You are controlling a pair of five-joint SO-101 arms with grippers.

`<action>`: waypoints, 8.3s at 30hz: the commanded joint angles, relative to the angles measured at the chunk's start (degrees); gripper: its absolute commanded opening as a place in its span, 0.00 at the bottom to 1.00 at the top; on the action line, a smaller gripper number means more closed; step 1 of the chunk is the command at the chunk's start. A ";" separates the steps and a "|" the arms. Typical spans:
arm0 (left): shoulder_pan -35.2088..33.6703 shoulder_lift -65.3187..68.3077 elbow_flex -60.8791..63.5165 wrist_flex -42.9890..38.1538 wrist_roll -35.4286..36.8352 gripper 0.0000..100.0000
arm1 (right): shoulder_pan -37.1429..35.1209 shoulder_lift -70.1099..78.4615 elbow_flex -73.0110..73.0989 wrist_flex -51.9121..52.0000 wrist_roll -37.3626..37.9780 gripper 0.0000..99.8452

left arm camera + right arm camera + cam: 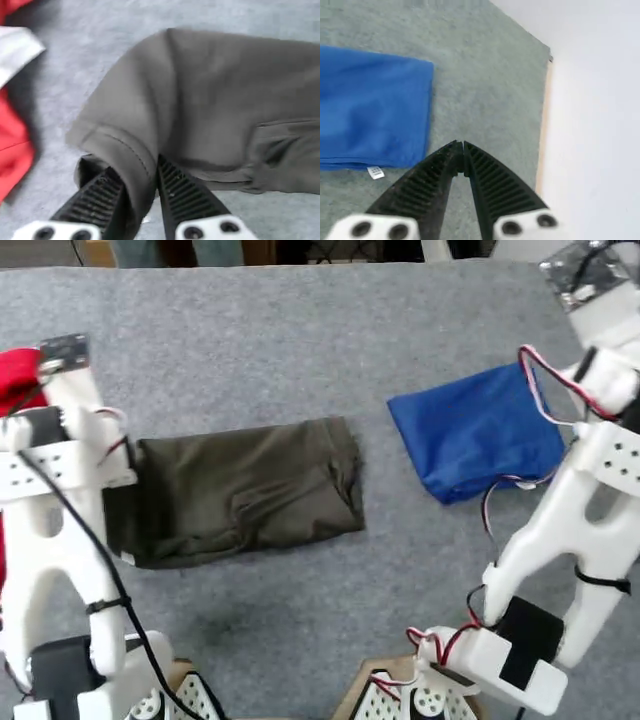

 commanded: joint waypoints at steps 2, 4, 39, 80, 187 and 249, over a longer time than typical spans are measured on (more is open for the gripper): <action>7.69 -2.02 -6.55 -1.58 2.81 0.03 | 3.87 -1.89 -2.42 -1.49 -0.18 0.01; 11.65 -2.02 -8.48 -1.67 3.96 0.03 | 4.66 -1.89 -2.42 -1.49 -0.18 0.01; 43.82 37.98 -35.47 -5.71 21.89 0.32 | 4.22 -1.89 -0.31 -1.85 2.20 0.01; 0.40 7.47 33.27 -39.30 9.05 0.03 | -54.68 30.11 9.98 8.09 -20.84 0.01; 21.85 22.51 -1.98 -24.00 3.25 0.03 | -38.77 -19.03 45.41 6.51 -16.62 0.01; 17.80 45.63 -11.91 -33.67 1.23 0.03 | -37.63 13.23 36.79 1.41 -23.21 0.01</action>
